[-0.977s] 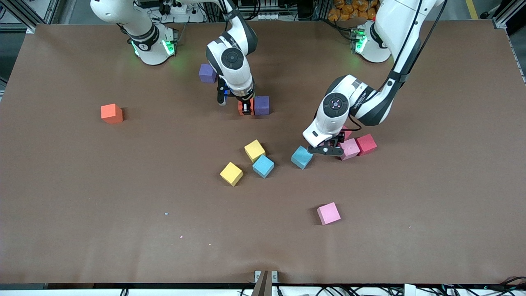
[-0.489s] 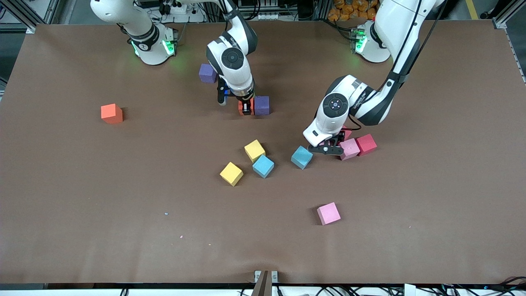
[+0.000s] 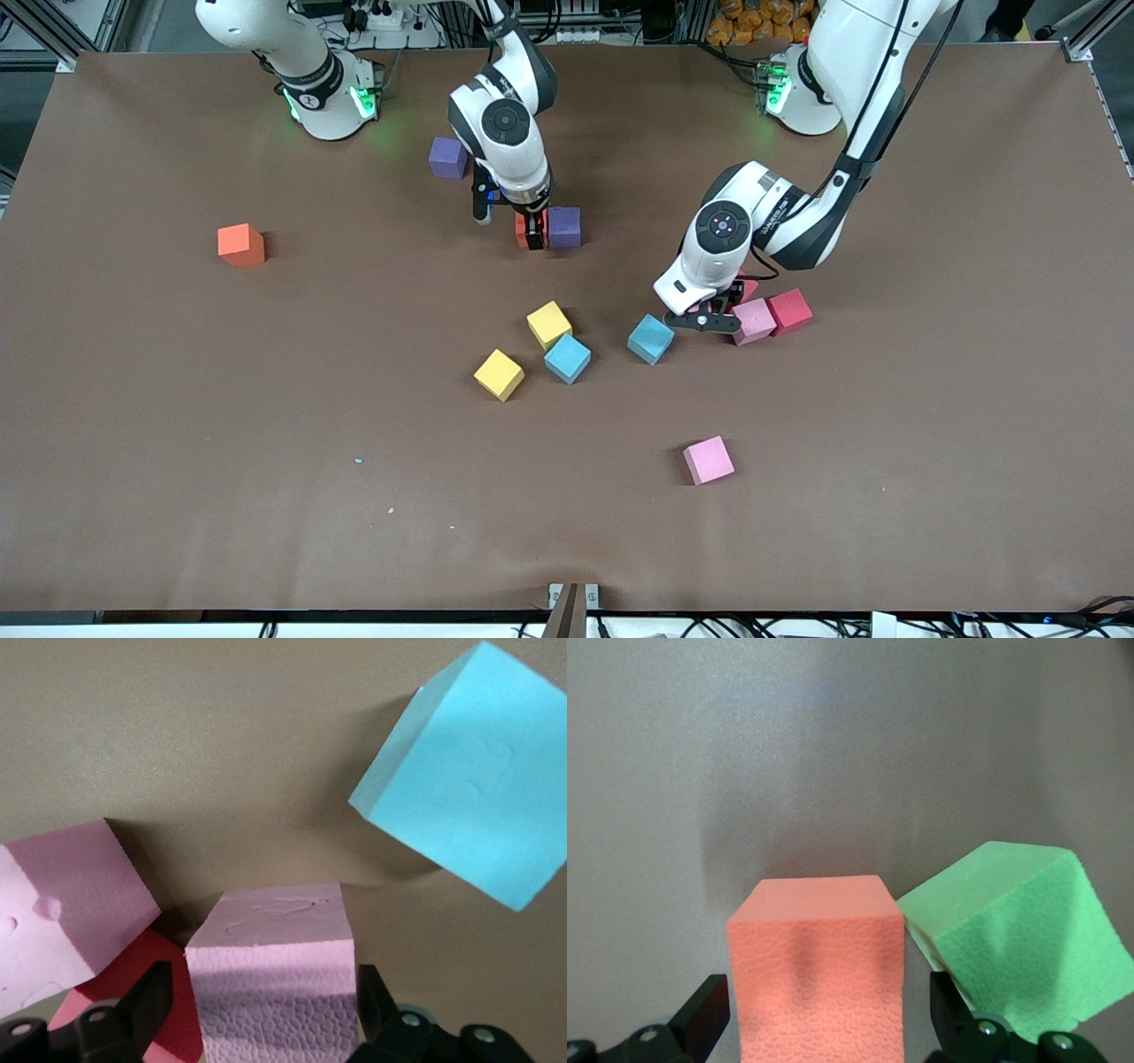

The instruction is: Arrange 11 blocks into digit 3

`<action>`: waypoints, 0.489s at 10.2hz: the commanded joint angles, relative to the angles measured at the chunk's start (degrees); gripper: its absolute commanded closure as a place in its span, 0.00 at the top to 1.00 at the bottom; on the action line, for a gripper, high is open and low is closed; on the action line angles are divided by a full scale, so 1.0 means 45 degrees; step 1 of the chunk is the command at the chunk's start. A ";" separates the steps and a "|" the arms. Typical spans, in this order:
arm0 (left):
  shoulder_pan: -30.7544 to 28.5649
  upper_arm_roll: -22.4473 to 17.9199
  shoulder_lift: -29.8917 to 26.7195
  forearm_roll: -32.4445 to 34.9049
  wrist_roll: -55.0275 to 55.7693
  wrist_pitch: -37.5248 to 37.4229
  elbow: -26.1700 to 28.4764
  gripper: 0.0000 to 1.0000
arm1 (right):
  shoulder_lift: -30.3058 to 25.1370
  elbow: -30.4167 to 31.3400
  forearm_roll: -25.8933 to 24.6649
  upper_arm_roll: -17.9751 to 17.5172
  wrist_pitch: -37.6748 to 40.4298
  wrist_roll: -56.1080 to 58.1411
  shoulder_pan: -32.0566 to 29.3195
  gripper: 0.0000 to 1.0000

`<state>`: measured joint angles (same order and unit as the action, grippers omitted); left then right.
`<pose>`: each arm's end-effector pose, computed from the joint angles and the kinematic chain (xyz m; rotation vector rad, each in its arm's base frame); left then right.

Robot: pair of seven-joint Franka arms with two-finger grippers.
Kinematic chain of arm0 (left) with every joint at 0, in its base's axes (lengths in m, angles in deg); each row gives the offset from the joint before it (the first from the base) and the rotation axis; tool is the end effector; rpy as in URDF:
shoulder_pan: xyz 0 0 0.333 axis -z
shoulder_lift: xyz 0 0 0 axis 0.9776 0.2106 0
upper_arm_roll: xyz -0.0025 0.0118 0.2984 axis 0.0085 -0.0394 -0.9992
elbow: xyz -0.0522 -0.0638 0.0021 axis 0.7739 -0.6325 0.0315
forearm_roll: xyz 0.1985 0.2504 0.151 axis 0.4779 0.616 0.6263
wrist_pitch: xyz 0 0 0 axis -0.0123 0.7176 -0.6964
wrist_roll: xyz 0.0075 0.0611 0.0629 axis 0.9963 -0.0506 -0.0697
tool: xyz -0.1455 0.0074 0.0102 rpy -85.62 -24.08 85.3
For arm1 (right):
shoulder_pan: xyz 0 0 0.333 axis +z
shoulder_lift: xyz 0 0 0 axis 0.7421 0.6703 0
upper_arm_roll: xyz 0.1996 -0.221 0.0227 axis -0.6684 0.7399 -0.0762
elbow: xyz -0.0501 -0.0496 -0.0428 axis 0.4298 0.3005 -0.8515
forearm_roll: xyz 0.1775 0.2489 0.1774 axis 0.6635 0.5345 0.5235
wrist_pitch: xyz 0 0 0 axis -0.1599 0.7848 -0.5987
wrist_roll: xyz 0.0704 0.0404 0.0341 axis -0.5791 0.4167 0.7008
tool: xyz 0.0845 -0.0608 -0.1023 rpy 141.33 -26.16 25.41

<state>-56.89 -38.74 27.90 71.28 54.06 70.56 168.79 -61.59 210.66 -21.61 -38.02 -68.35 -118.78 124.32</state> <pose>0.4508 -0.2957 0.1833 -3.0508 0.2204 0.1360 0.2989 0.4328 0.1802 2.2461 -2.1827 -0.1558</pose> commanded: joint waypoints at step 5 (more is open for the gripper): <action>0.0070 0.0322 -0.0372 0.0208 0.1710 -0.0167 0.0189 0.03 | -0.0733 -0.0588 -0.0572 0.0455 0.1790 -0.0173 0.0189 1.00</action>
<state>-56.54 -37.70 27.82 71.28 59.96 70.55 168.78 -63.00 208.19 -22.82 -37.37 -62.68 -118.78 124.35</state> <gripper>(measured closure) 0.414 0.000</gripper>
